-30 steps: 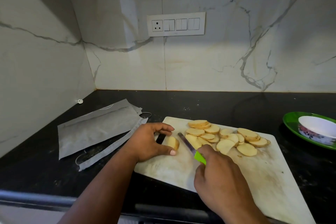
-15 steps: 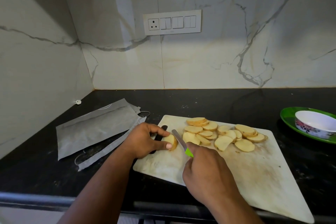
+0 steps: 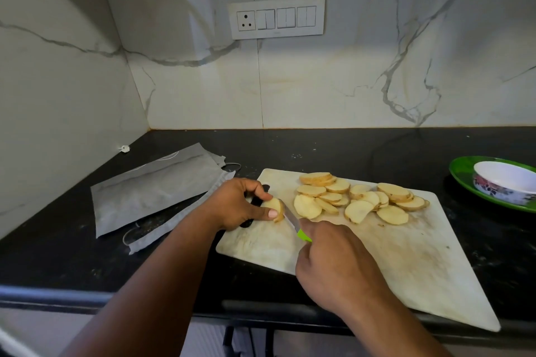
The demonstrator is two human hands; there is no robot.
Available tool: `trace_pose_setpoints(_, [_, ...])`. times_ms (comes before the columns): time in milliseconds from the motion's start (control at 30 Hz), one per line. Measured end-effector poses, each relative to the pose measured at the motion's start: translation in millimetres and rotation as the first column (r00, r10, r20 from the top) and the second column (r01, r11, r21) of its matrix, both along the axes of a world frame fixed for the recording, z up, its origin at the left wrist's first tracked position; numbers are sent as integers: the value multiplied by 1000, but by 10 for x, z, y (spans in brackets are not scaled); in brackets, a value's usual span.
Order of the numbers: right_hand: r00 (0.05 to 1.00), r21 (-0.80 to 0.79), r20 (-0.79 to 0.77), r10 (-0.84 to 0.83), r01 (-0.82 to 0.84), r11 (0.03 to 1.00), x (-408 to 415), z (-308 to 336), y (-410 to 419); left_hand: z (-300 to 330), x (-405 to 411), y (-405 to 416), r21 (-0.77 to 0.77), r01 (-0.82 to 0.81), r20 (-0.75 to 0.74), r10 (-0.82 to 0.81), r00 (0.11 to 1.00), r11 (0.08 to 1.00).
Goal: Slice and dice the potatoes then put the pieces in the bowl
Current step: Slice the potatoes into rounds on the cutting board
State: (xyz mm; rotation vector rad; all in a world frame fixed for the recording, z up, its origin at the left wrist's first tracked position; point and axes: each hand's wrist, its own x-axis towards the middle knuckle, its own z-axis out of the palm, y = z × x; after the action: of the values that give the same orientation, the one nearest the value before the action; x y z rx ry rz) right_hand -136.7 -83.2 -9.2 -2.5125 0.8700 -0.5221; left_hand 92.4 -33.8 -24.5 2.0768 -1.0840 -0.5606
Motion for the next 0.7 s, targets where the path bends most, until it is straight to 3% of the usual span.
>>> trace_pose_setpoints(400, [998,35,-61,-1,3,999,227,64,-40,-76,-2,20,-58,-34,104,40,994,998])
trace_pose_setpoints(700, [990,-52,-124,66,-73,996,105,21,30,-85,39,-54,-10,-52,142,53,988,999])
